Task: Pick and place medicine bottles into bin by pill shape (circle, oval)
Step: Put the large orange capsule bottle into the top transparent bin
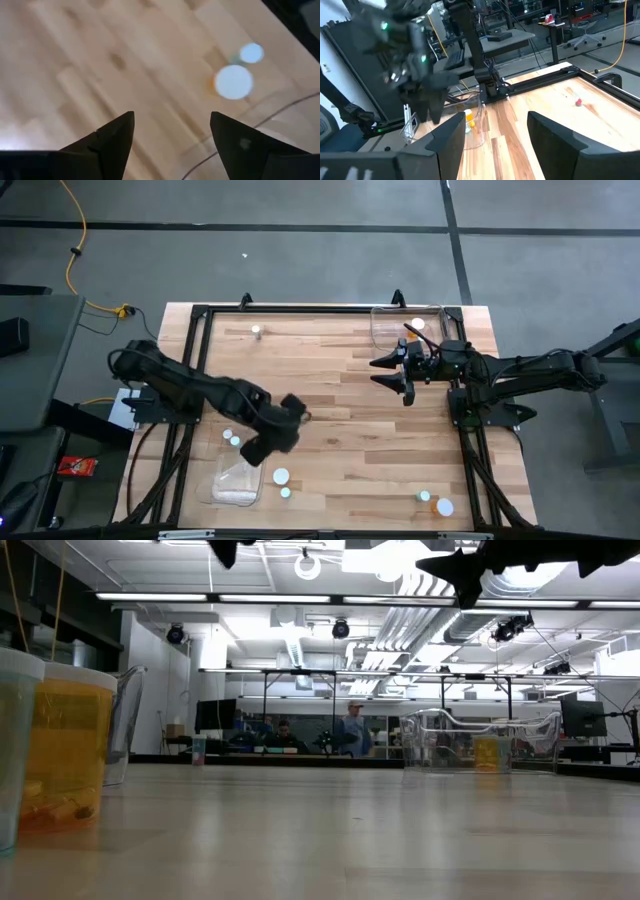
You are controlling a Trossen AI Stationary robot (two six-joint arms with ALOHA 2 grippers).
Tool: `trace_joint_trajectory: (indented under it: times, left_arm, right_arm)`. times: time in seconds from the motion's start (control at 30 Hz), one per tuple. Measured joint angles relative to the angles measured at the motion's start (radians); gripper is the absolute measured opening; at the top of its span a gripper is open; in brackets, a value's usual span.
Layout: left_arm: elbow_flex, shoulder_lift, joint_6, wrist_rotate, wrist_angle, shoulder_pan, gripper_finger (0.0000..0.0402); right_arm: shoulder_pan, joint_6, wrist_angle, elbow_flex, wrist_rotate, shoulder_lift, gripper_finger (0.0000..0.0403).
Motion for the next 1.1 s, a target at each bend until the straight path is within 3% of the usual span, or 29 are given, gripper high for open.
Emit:
trace_joint_trajectory:
  times: [0.47, 0.87, 1.1]
  left_arm:
    - [0.0, 0.216, -0.113, 0.08, 0.003, -0.076, 0.0252]
    - [-0.001, 0.218, -0.319, 0.155, 0.023, -0.098, 0.0252]
    - [-0.001, 0.218, -0.371, 0.108, 0.06, -0.127, 0.0252]
  right_arm:
    - [0.0, 0.0, -0.004, 0.0, 0.0, 0.0, 0.0206]
    - [0.0, 0.0, -0.004, 0.0, 0.0, 0.0, 0.0206]
    - [0.0, 0.0, -0.005, 0.0, 0.0, 0.0, 0.0206]
